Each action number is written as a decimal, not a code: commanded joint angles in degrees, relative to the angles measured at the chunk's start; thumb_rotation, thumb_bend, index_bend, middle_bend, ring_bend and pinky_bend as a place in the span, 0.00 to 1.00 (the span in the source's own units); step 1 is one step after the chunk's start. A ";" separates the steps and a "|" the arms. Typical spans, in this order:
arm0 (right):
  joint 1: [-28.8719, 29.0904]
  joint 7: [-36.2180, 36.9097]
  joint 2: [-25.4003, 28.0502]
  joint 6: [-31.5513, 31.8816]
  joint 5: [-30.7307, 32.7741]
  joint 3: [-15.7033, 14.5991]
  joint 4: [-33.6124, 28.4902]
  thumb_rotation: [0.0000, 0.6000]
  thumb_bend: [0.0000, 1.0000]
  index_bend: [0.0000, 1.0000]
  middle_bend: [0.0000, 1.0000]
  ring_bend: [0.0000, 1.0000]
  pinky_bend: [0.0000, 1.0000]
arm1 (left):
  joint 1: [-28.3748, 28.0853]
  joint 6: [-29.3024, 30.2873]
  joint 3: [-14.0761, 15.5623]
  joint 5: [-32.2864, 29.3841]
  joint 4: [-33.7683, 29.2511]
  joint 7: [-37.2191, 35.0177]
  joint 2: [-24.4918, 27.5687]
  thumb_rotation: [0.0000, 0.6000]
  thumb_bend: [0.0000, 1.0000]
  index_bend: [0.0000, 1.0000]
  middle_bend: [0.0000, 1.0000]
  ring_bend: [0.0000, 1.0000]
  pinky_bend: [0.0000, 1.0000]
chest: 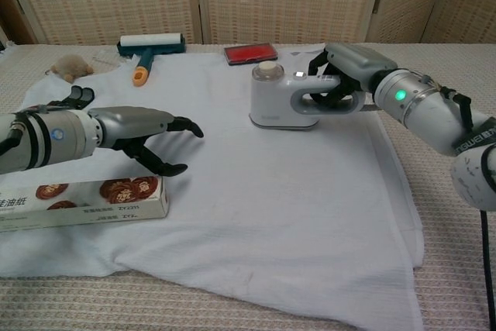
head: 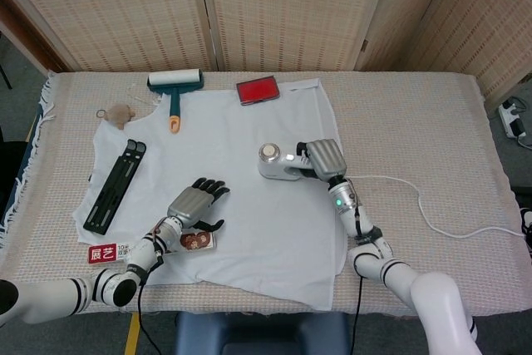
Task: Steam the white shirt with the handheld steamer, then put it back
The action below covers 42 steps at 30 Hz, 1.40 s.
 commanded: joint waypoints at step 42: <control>4.32 2.34 -4.43 -2.44 3.48 3.57 7.77 1.00 0.92 0.91 0.87 0.83 0.96 | 1.04 1.67 -0.05 0.47 -1.90 1.55 0.94 0.54 0.42 0.15 0.08 0.00 0.00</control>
